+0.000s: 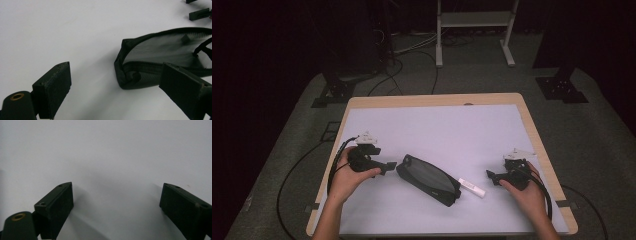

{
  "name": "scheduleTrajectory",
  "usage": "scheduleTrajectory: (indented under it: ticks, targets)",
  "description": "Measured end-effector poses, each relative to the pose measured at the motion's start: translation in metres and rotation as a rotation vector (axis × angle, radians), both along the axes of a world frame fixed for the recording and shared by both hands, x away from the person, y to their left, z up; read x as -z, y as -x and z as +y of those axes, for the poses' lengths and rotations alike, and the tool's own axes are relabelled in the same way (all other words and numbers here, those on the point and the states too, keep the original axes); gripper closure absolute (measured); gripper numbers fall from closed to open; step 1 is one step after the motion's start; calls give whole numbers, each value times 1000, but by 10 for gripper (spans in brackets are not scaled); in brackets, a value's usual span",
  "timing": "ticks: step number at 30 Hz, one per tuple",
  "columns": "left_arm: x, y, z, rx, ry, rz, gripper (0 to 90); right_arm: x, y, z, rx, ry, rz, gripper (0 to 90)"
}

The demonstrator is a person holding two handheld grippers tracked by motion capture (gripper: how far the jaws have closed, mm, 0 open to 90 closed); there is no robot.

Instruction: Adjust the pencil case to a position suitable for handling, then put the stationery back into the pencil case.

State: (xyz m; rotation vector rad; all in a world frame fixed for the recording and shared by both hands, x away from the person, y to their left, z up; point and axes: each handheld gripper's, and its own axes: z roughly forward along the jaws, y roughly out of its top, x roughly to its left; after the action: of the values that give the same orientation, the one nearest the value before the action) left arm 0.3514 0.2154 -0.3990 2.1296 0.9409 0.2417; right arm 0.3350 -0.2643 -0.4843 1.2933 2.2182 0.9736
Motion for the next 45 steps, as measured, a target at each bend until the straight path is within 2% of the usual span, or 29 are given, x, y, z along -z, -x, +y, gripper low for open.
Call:
scheduleTrajectory:
  ticks: [13, 22, 24, 28, 31, 36, 40, 42, 45]
  targets:
    - [12, 16, 26, -52, -30, -6, 96, 0, 0, 0, -1, 1, -1, 107]
    - [21, 26, 33, -73, -50, -2, 96, 0, 0, 0, -1, 0, -1, 107]
    - [25, 30, 36, -80, -59, -8, 96, 0, 0, 0, 0, -1, 0, 107]
    - [31, 33, 38, -85, -63, -4, 96, 0, 0, 0, 0, -1, 0, 107]
    - [39, 39, 40, -93, -87, 5, 96, 0, 0, 0, 0, 1, -1, 107]
    - [50, 45, 43, -109, -98, 9, 95, 0, 0, 0, 0, 1, 0, 107]
    - [58, 49, 44, -111, -113, -5, 94, 0, 0, 0, 0, 1, 0, 107]
    - [64, 51, 47, -117, -151, -37, 93, 0, 0, 0, 0, 1, 2, 107]
    - [66, 54, 49, -129, -144, -42, 93, 0, 0, 0, 0, -1, 3, 107]
